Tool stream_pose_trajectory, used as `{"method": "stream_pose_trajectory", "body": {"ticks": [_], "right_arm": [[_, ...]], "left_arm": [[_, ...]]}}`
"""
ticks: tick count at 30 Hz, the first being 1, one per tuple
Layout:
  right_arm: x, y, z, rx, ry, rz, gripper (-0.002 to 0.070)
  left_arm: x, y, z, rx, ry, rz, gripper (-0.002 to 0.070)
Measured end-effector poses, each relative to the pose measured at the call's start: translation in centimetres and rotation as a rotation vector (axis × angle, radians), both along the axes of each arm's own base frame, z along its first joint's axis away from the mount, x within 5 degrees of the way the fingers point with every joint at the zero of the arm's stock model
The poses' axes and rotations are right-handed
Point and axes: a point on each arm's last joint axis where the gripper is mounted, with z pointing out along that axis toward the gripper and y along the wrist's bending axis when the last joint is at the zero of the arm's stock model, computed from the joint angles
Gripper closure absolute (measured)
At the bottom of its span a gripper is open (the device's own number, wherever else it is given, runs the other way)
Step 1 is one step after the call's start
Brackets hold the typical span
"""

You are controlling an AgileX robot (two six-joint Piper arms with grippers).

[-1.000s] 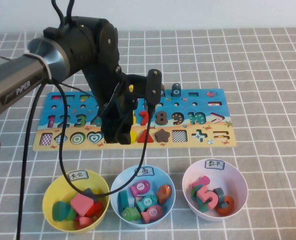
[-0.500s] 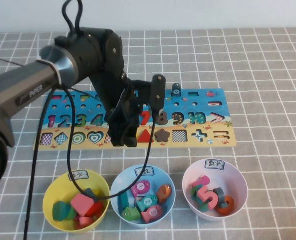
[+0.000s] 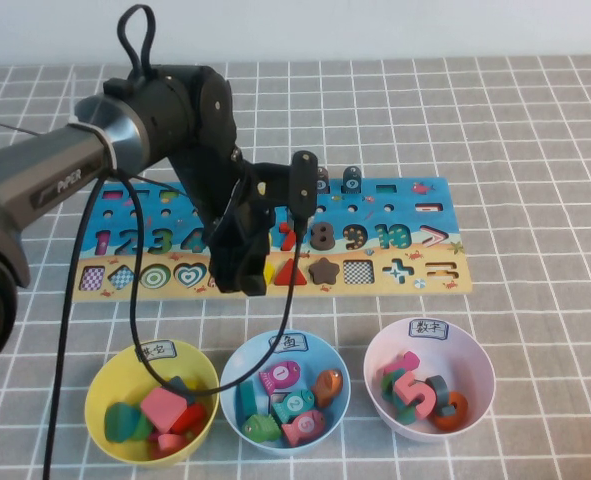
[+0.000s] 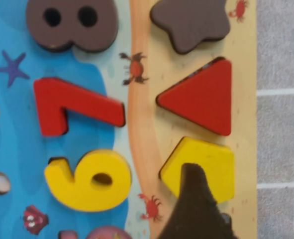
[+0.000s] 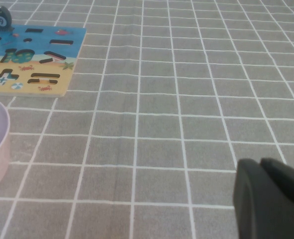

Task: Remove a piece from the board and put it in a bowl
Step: Pick up the "Pentagon"

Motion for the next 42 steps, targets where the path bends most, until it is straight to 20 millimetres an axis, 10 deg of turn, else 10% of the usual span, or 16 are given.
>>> {"method": "stream_pose_trajectory", "body": {"ticks": [42], "right_arm": [[0.0, 0.0, 0.0, 0.000, 0.000, 0.000, 0.0694]], "left_arm": [[0.9, -0.1, -1.9, 0.003, -0.011, 0.008, 0.0223]]}}
